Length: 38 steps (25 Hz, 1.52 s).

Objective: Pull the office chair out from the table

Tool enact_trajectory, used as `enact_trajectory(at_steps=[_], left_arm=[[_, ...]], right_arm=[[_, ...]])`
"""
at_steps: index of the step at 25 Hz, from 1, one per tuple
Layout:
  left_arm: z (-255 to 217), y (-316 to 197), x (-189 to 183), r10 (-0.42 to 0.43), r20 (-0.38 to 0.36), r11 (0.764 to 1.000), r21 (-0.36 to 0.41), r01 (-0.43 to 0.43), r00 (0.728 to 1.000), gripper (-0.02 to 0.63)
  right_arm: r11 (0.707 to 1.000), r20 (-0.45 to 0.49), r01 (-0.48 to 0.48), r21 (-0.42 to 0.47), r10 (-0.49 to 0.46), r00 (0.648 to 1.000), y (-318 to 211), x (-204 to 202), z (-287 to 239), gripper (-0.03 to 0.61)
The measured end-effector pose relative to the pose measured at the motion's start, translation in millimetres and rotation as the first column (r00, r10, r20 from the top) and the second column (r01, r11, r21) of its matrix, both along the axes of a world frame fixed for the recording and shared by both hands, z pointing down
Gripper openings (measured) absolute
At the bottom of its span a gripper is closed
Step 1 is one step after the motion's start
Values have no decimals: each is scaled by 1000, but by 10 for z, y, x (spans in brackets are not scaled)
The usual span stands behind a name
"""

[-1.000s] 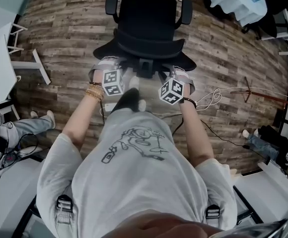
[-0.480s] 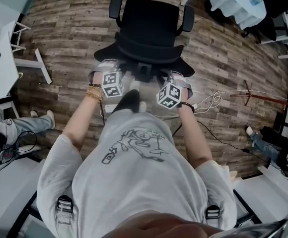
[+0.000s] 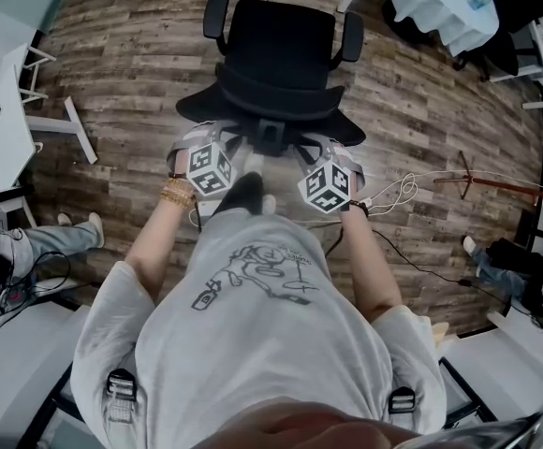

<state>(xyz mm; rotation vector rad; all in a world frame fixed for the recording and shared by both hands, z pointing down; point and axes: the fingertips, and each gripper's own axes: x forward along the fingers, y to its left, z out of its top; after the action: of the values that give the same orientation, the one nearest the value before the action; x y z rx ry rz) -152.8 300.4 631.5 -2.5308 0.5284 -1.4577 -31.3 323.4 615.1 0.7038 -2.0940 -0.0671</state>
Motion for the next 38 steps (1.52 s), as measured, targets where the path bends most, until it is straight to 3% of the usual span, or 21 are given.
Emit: enact_trajectory(at_steps=[2, 4, 5, 8, 11, 17, 19, 27, 38], left_arm=[[-135, 19, 15, -74, -109, 997, -28, 71, 991, 58], [-319, 11, 24, -177, -251, 984, -69, 164, 952, 35], [-442, 2, 28, -227, -327, 974, -90, 209, 917, 7], [-910, 4, 64, -321, -517, 946, -142, 291, 793, 5], [-1405, 78, 143, -335, -638, 939, -162, 305, 693, 5], [-2444, 307, 337, -275, -827, 951, -159, 265, 491, 3], [-2727, 410, 409, -250, -860, 957, -150, 248, 444, 3], [-3430, 777, 569, -149, -914, 978, -81, 191, 376, 3], [-3401, 844, 614, -147, -915, 979, -79, 190, 377, 3]], right_arm=[[999, 57, -49, 0, 49, 997, 2, 6, -172, 103], [994, 150, -110, -7, 110, 982, 8, -1, -361, 99], [990, 212, -138, -14, 138, 967, 18, -17, -473, 90], [982, 387, -187, -21, 180, 904, 70, -75, -867, 68], [976, 527, -216, -3, 186, 829, 133, -120, -1332, 46], [965, 737, -260, 16, 165, 655, 295, -150, -2251, 8], [963, 778, -267, 15, 157, 608, 389, -160, -2516, 8], [956, 815, -277, 98, 83, 574, 697, -194, -3178, 6], [953, 810, -288, 90, 98, 578, 734, -157, -3140, 6]])
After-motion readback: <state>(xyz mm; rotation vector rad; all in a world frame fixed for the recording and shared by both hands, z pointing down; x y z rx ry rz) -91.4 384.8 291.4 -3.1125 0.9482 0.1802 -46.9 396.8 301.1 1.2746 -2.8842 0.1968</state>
